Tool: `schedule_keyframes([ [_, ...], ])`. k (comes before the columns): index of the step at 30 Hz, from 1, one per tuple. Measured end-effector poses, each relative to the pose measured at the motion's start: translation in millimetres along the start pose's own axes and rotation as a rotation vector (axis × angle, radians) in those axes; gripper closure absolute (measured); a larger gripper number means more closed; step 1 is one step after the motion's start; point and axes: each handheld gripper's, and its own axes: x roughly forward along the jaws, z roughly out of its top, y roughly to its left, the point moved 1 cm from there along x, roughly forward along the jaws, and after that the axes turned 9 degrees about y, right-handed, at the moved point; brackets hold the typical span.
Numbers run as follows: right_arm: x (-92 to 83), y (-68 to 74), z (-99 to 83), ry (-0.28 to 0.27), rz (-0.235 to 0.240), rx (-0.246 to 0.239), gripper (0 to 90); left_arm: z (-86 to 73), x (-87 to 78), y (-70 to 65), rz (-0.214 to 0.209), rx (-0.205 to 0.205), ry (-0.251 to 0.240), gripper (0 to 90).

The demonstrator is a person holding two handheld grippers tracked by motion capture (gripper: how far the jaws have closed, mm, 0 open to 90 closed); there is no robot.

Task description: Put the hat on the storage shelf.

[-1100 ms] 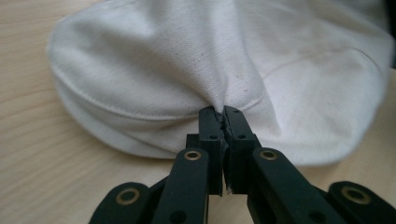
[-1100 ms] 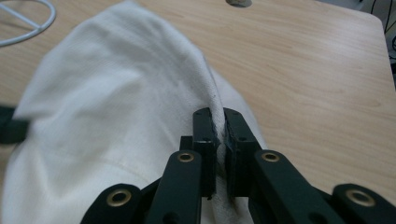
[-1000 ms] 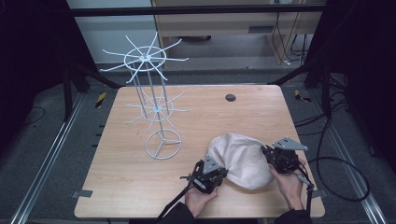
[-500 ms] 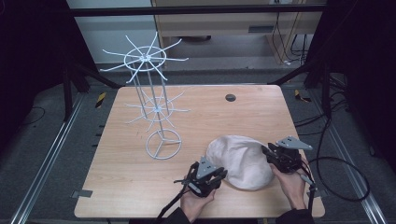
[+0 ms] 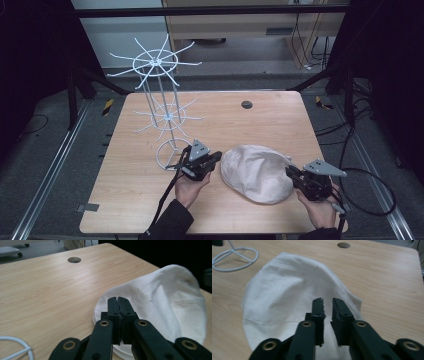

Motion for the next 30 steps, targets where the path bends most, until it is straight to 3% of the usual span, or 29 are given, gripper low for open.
schedule_keyframes([
  [3,1.6,4.8,-5.6,0.028,0.032,-0.001,90.0,4.9,15.7,4.1,0.015,0.027,0.034,89.4],
  [7,6.2,9.6,-12.7,0.068,0.041,-0.011,90.0,10.4,37.8,10.3,0.034,0.031,0.064,89.5],
  [15,11.0,9.4,-25.7,0.117,0.037,0.006,90.0,2.4,70.3,15.8,0.009,0.035,0.149,89.6],
  [24,29.1,-0.2,-24.2,0.148,0.010,0.027,90.0,-17.3,63.3,11.7,-0.046,0.041,0.166,89.4],
  [30,44.4,-17.1,-14.5,0.128,-0.021,0.051,90.0,-30.6,50.8,-3.6,-0.078,0.046,0.149,89.4],
])
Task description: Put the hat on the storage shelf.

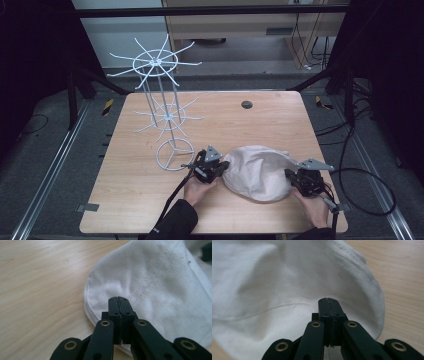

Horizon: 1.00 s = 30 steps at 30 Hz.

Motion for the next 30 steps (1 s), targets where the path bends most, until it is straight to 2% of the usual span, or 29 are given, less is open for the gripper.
schedule_keyframes([
  [5,13.4,-12.7,9.1,-0.002,-0.011,0.011,90.0,-9.0,-6.3,-15.6,-0.031,0.013,-0.003,89.5],
  [11,26.7,-18.9,25.0,-0.024,-0.006,0.019,90.0,-13.7,-5.4,-37.0,-0.041,0.069,0.011,89.6],
  [15,34.9,-18.2,34.5,-0.036,-0.003,0.006,90.0,-12.1,-0.7,-43.8,-0.065,0.059,-0.005,89.5],
  [17,36.5,-18.2,36.2,-0.035,0.002,0.016,90.0,-10.9,-2.4,-43.5,-0.066,0.058,-0.011,89.6],
  [21,28.4,-19.1,33.7,-0.058,-0.014,0.013,90.0,-2.6,-18.7,-31.1,-0.031,0.037,-0.063,87.2],
  [24,13.7,-18.4,28.9,-0.092,-0.015,0.019,90.0,12.4,-31.2,-11.3,0.028,0.020,-0.101,82.7],
  [26,6.9,-15.8,25.4,-0.100,-0.018,0.020,90.0,23.5,-32.1,0.3,0.052,0.007,-0.101,81.9],
  [28,0.0,-12.6,20.2,-0.105,-0.018,0.020,90.0,35.8,-27.2,9.2,0.058,-0.010,-0.108,82.1],
  [30,-6.1,-9.2,15.7,-0.109,-0.008,0.027,90.0,44.3,-19.9,14.0,0.076,0.005,-0.101,83.5],
])
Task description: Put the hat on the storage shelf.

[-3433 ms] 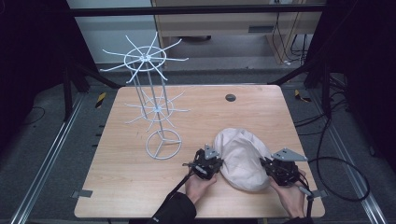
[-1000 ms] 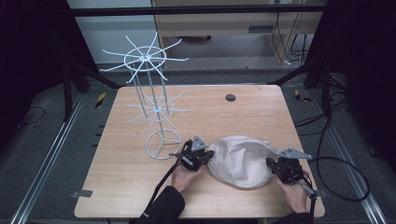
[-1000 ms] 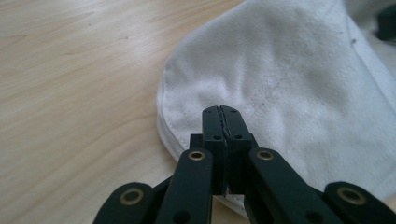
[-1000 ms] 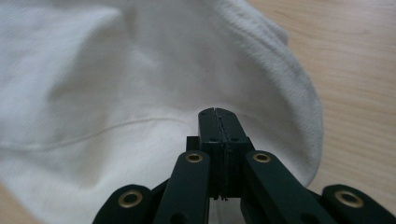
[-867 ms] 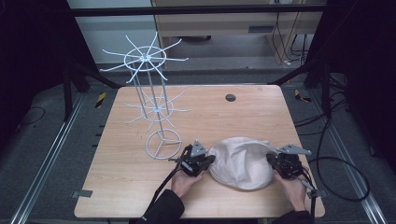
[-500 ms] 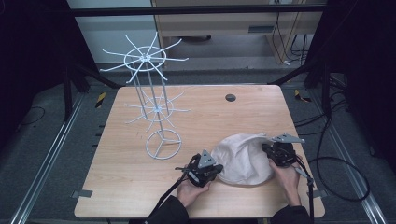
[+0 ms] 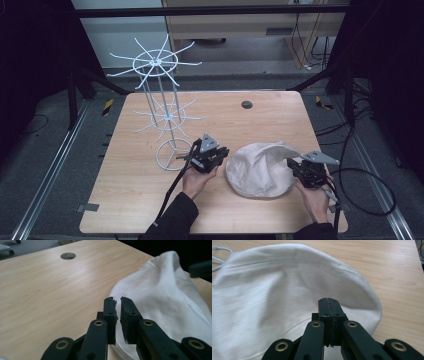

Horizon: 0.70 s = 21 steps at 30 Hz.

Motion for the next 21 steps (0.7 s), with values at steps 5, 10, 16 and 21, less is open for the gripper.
schedule_keyframes([
  [5,-13.3,10.7,-14.0,0.007,0.025,0.002,90.0,14.4,30.8,7.1,-0.002,0.015,0.045,86.8],
  [10,-21.5,14.1,-30.5,0.042,0.004,0.012,90.0,15.1,55.1,10.2,-0.059,0.006,0.073,89.2],
  [16,-10.0,5.0,-36.7,0.135,-0.075,0.046,90.0,4.1,57.4,6.1,-0.113,0.034,0.107,89.6],
  [21,5.2,-5.6,-32.8,0.152,-0.083,0.068,90.0,-10.2,51.3,-2.3,-0.137,0.057,0.115,89.6],
])
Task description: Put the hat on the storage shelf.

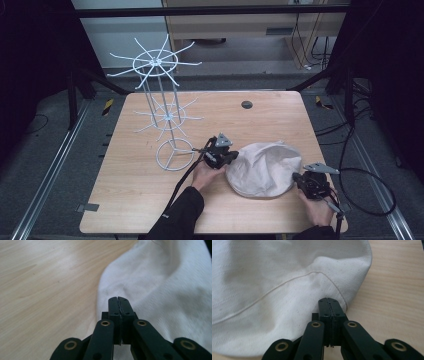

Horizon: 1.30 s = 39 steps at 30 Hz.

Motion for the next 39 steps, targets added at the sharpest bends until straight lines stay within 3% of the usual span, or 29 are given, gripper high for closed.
schedule_keyframes([
  [8,25.1,-5.0,23.7,-0.028,0.038,-0.022,90.0,-20.2,-17.2,-22.6,-0.010,0.026,-0.003,89.7],
  [15,43.7,-9.1,45.1,-0.060,0.075,-0.018,90.0,-35.8,-25.4,-49.2,-0.043,0.025,-0.041,89.7],
  [21,54.6,-13.0,58.5,-0.083,0.111,-0.020,90.0,-40.5,-22.5,-68.0,-0.064,0.022,-0.063,89.7],
  [24,56.9,-12.6,62.6,-0.077,0.106,-0.025,90.0,-40.9,-18.3,-78.1,-0.083,0.029,-0.069,89.7],
  [29,59.2,-13.4,64.3,-0.075,0.098,-0.042,90.0,-38.9,-13.1,-91.7,-0.090,0.069,-0.065,89.7],
  [34,57.1,-14.3,64.5,-0.072,0.071,-0.046,89.2,-36.8,-18.2,-91.4,-0.077,0.079,-0.058,88.8],
  [39,45.2,-15.8,64.7,-0.093,0.017,-0.037,82.8,-36.6,-47.9,-80.1,-0.016,0.087,-0.053,84.2],
])
